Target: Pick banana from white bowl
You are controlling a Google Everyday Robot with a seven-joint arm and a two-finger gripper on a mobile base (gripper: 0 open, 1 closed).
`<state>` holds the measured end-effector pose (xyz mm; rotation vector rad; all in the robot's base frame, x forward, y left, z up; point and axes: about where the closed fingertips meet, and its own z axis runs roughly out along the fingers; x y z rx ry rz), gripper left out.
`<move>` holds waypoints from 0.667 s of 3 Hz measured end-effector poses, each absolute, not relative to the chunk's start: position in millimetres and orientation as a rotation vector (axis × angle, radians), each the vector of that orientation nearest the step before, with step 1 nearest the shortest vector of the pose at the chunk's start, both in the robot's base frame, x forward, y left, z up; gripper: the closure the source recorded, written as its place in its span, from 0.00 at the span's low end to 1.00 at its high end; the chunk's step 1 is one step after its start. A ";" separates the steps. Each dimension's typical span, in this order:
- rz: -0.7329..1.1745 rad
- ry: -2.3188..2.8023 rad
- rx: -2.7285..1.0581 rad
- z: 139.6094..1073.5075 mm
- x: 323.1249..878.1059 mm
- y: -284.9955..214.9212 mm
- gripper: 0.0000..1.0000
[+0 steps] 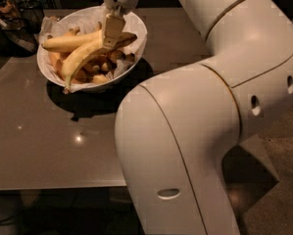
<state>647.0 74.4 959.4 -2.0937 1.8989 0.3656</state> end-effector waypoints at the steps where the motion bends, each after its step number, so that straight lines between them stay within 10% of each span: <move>1: 0.366 1.899 -2.094 959.4 647.0 74.4 1.00; 2: 0.366 1.899 -2.094 959.4 647.0 74.4 1.00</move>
Offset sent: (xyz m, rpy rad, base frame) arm -0.0334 -0.0137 0.1198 -0.0141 -0.1542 -0.0866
